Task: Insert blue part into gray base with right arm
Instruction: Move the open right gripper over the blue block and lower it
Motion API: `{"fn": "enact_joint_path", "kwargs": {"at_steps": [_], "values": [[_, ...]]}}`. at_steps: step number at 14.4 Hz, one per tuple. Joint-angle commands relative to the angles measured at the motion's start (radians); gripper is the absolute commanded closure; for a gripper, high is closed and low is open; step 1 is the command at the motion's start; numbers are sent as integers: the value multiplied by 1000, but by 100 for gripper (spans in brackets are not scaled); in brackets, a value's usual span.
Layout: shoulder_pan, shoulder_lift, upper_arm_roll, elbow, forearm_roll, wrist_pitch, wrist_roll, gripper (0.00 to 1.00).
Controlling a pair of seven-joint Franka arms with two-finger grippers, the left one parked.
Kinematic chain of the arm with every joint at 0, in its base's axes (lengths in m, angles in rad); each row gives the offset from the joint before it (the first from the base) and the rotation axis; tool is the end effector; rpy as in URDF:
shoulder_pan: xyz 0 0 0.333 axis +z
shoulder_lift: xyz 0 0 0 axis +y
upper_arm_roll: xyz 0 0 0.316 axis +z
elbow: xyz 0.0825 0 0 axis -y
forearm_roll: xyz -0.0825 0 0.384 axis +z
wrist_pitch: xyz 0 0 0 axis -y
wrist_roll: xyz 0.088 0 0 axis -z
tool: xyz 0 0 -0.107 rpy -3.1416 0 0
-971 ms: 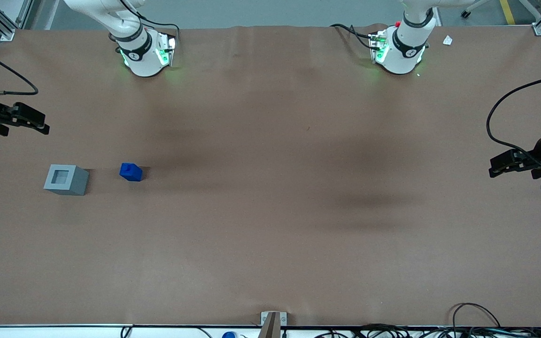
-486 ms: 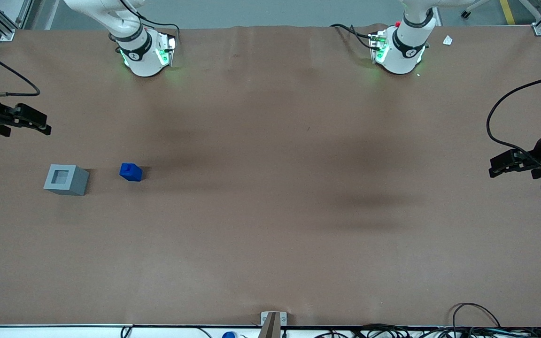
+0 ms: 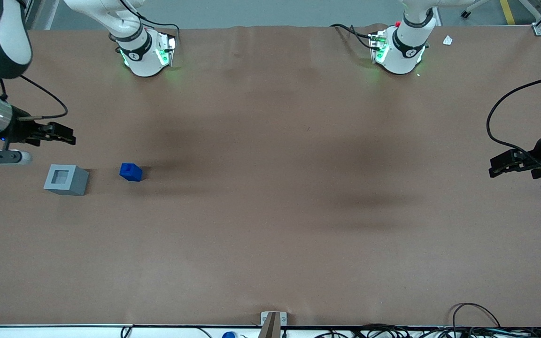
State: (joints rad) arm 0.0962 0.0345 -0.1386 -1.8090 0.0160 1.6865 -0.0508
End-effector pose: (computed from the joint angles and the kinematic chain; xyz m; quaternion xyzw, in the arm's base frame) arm 0.5551 -0.0212 0.5027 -0.9969 -0.0025 0.0779 0.0091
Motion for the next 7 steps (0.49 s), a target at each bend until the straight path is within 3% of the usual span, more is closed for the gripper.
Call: {"fn": "enact_joint_path", "kwargs": {"at_steps": [1,3,7], "values": [[-4,-24,7,-101,22,65,48,0],[-1,-24,5,-154,54,113,66,0],[36,-19,8,-236,55,214,150,1]]}}
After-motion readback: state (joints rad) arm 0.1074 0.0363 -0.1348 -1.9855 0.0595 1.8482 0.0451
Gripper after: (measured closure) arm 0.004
